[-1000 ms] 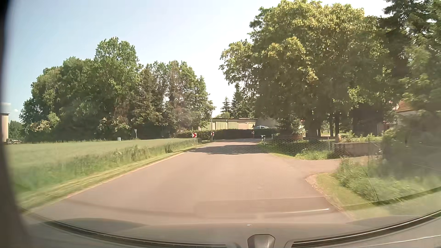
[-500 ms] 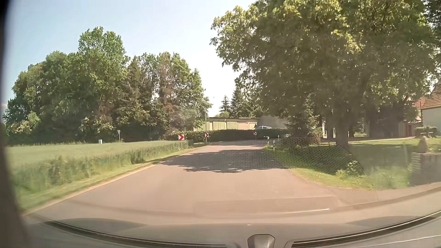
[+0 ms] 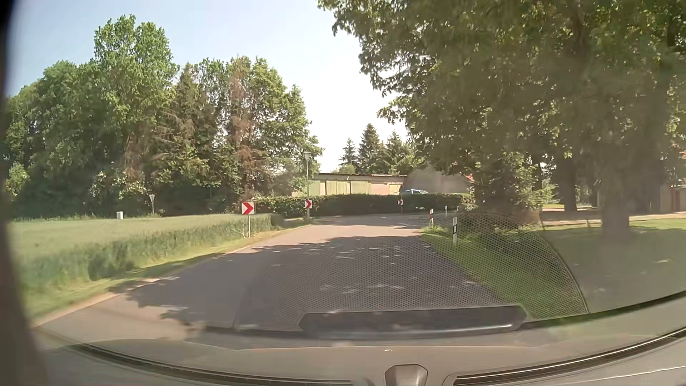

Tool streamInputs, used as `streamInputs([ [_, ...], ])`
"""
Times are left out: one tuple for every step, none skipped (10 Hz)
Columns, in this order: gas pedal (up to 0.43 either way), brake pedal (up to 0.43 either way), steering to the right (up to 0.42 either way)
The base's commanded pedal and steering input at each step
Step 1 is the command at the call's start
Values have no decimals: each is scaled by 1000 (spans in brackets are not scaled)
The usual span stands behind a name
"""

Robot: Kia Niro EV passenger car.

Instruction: Follow the waypoints while adhering to traffic rules and regulations

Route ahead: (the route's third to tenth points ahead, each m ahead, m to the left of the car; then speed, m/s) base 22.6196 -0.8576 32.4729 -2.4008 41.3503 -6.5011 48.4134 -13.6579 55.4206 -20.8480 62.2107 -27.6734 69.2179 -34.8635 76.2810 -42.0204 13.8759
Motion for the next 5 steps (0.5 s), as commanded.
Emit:
streamInputs([
  [0,244,3],
  [0,250,4],
  [0,244,4],
  [0,250,5],
  [0,244,6],
])
